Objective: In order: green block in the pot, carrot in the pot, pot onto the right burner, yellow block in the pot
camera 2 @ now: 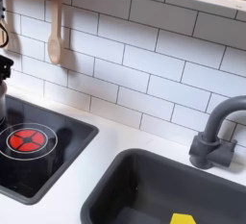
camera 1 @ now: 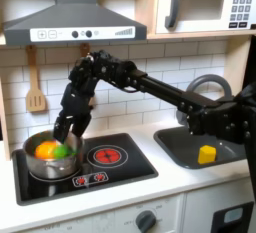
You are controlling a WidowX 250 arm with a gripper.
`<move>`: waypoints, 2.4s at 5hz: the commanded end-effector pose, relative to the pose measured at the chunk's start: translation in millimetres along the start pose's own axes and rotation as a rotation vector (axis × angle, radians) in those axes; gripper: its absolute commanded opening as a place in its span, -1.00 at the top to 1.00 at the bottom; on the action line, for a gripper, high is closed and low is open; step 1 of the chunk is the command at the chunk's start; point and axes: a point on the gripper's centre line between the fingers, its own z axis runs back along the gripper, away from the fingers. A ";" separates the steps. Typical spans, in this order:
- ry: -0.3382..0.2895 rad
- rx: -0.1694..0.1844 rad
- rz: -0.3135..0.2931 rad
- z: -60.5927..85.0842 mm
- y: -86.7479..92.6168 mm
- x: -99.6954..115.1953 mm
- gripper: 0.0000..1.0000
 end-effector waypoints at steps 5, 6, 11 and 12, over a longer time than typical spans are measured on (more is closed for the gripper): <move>0.019 -0.003 0.014 -3.2 -2.1 -4.5 1.00; 0.037 -0.003 0.013 -8.4 -3.2 -10.0 1.00; 0.087 -0.028 -0.012 -22.5 -15.0 -22.8 1.00; 0.089 -0.036 -0.017 -23.3 -15.8 -24.3 1.00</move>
